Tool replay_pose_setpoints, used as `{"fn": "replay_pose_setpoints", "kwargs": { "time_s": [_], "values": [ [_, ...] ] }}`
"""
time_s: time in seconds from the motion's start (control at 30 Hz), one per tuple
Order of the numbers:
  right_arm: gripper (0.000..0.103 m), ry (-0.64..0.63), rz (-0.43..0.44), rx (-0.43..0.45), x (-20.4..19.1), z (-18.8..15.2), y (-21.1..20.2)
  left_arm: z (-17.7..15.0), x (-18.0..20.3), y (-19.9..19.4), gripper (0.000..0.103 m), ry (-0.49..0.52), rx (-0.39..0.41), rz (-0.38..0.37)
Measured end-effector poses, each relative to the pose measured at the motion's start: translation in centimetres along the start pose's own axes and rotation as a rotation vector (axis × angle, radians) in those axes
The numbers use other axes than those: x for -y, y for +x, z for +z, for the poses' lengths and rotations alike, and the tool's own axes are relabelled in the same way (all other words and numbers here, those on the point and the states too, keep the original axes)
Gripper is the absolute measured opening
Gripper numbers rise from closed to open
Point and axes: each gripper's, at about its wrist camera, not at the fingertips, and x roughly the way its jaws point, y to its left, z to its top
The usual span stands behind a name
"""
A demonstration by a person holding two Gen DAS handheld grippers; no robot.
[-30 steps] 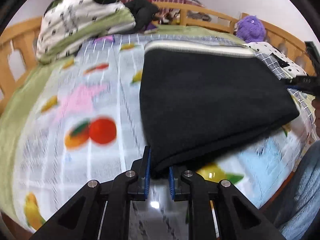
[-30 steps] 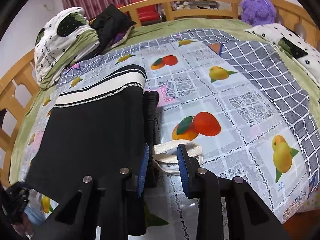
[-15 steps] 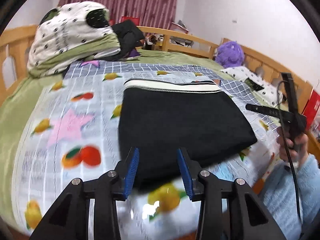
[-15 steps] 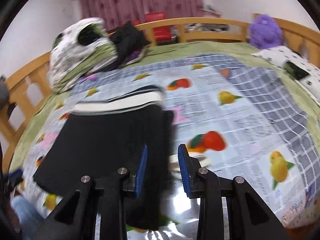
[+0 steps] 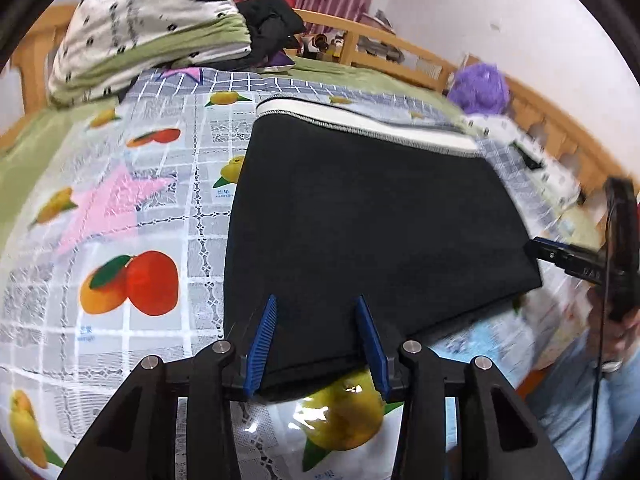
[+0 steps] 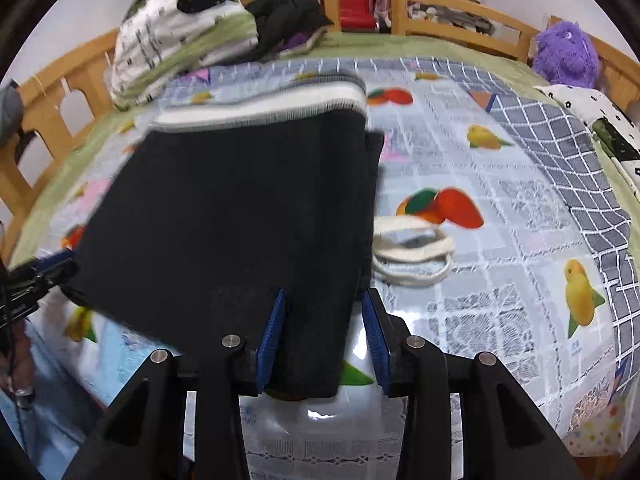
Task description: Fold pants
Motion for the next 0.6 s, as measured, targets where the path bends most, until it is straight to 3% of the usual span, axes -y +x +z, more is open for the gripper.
{"fn": "replay_pose_setpoints", "kwargs": {
  "time_s": [0.1,0.17,0.4,0.43,0.5,0.53,0.6],
  "values": [
    [0.041,0.025,-0.024,0.128,0.6,1.9,-1.5,1.2,-0.9,-0.4,0.042,-0.039,0.054,-0.029],
    [0.043,0.052,-0.031,0.162,1.0,4.4,-1.0,1.9,-1.3,-0.3,0.044,-0.05,0.081,-0.024],
    [0.044,0.206,-0.011,0.068,2.5,11.5,7.2,1.4,-2.7,0.5,0.044,-0.075,0.076,0.001],
    [0.039,0.203,0.011,0.038,2.5,11.8,8.5,1.3,-2.8,0.5,0.044,-0.071,0.074,0.011],
    [0.017,0.146,0.01,0.037,1.7,12.1,8.8,1.4,-2.9,0.7,0.044,-0.064,0.07,0.02],
    [0.015,0.106,-0.001,0.07,1.3,12.3,7.6,1.4,-2.9,0.8,0.044,-0.063,0.069,0.024],
    [0.015,0.155,0.069,0.138,2.0,12.0,4.9,1.5,-3.1,0.8,0.044,-0.071,0.071,0.019]
  ]
}}
